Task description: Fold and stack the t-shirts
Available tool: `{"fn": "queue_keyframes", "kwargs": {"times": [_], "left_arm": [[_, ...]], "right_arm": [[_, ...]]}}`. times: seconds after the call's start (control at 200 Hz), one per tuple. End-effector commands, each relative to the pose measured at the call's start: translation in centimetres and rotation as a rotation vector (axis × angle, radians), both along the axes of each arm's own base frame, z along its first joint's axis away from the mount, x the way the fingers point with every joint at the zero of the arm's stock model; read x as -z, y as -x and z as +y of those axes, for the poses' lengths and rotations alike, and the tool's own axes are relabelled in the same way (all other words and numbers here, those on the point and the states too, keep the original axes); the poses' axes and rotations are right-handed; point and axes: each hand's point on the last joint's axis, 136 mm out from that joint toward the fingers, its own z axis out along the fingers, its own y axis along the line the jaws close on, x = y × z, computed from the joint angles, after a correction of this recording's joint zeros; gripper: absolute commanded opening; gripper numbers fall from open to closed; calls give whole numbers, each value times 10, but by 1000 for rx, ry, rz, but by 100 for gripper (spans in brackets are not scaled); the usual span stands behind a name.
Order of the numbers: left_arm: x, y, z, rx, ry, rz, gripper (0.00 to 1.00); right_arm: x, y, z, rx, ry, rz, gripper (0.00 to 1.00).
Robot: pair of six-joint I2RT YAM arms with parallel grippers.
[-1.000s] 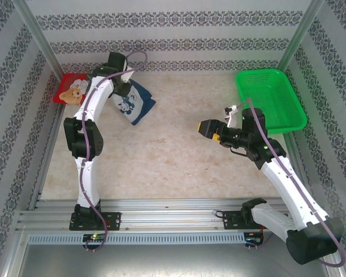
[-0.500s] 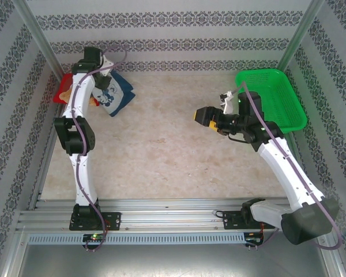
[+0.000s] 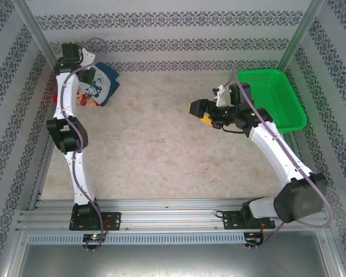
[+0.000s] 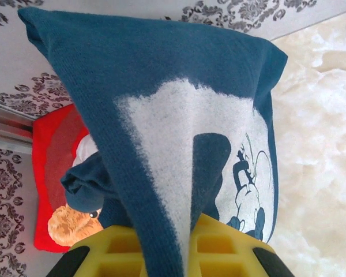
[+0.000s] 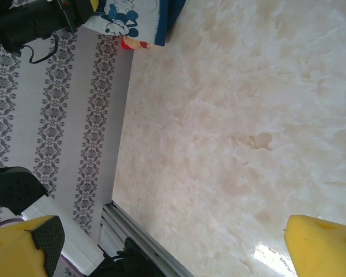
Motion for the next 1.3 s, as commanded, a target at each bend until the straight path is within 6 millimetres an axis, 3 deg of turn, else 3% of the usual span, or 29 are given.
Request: {"fn": "queue_keyframes", "kwargs": {"times": [0.0,0.42,0.57,0.615,0.664,0.714,0.749,0.819,0.849,0.879,0.899,1.119,1.179,1.294], "left_arm": [[-21,-14,23,-5,35,-115,0],[2,-20,78,-76,180,-172,0],[13,-25,89,-92,255,-197,1],[16,-27,95,-113,275,-209,7],[22,-28,103,-143,292,-217,26],[24,-26,116,-193,293,-224,33],[23,-23,125,-225,282,-228,44],[9,-20,140,-282,310,-270,59],[0,-19,142,-294,320,-291,81],[-10,-18,141,-296,328,-309,95],[-17,-18,140,-292,336,-323,98],[-93,-4,117,-276,422,-434,100],[-113,2,104,-262,447,-448,100],[-155,19,57,-184,481,-457,100]], "right_arm": [[-12,-8,5,-10,-27,-10,98],[-3,-26,21,-20,-26,28,98],[2,-28,27,-26,-28,48,98],[4,-30,29,-28,-28,50,98],[6,-30,31,-32,-30,59,98],[5,-30,34,-40,-36,61,98],[5,-30,36,-46,-39,64,98],[2,-29,39,-58,-46,59,98],[1,-29,41,-59,-47,54,98],[0,-29,41,-59,-49,51,98],[-1,-30,42,-60,-53,50,98],[-18,-20,44,-98,-53,4,98],[-22,-16,36,-90,-26,-16,98],[-36,-6,10,-44,35,-84,98]]}}
